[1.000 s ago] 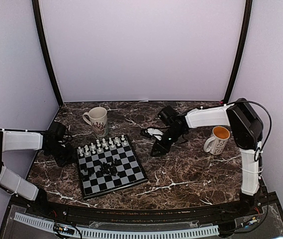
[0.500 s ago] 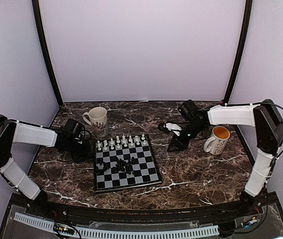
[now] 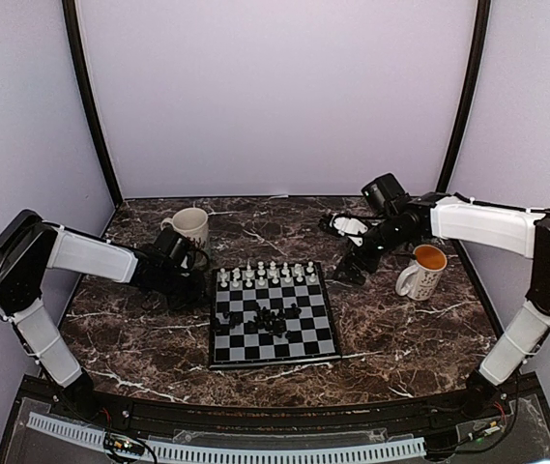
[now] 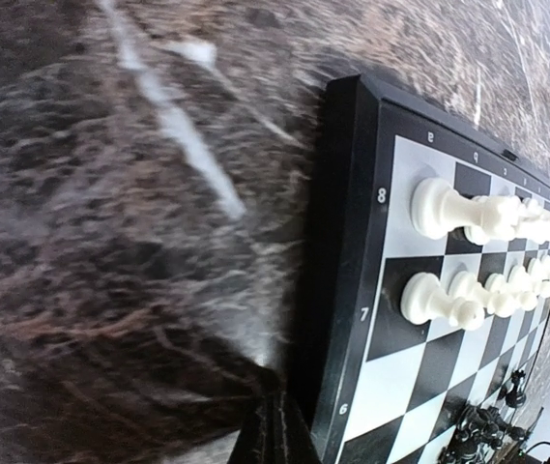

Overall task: Set up the chess pieces on the board
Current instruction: Position the chessboard at the center of the board, then pick up the rook from the chessboard.

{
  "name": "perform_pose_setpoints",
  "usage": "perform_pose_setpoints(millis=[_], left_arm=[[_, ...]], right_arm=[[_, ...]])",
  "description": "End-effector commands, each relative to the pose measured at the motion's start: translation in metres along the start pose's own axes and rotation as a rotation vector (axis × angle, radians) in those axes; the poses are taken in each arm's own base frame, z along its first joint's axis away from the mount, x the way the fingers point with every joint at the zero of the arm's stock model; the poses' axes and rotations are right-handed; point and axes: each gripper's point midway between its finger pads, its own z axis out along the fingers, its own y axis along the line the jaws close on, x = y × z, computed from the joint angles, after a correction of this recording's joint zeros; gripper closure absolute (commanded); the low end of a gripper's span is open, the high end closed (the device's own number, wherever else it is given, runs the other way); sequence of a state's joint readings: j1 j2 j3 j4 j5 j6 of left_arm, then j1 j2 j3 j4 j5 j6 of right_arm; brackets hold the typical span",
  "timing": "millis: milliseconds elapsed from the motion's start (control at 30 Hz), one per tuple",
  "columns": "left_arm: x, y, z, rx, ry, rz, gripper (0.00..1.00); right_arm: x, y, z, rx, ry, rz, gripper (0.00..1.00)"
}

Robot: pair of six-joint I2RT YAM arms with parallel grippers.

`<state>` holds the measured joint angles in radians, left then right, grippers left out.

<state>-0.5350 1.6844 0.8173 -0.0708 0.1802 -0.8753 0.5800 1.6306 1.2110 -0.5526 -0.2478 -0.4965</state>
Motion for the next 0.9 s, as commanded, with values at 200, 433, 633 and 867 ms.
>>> perform_pose_setpoints(millis=[200,433,633,867], left_arm=[[0.010,0.016,-0.009,-0.124,-0.004,0.048,1.00],[-0.028,-0.017,-0.080,-0.065,-0.220,0.275,1.00],[-0.048,-0.055,-0.152,0.121,-0.524,0.520,0.03],[-0.082,-0.080,-0.195,-0.003,-0.626,0.703,0.01]], right_arm=[[0.001,-0.032,-0.042,0.262,-0.045,0.029,0.00],[-0.006,-0.027,-0.075,0.272,-0.110,0.077,0.00],[-0.008,-0.017,-0.093,0.276,-0.212,0.026,0.00],[0.004,-0.049,-0.101,0.471,-0.122,-0.020,0.00]])
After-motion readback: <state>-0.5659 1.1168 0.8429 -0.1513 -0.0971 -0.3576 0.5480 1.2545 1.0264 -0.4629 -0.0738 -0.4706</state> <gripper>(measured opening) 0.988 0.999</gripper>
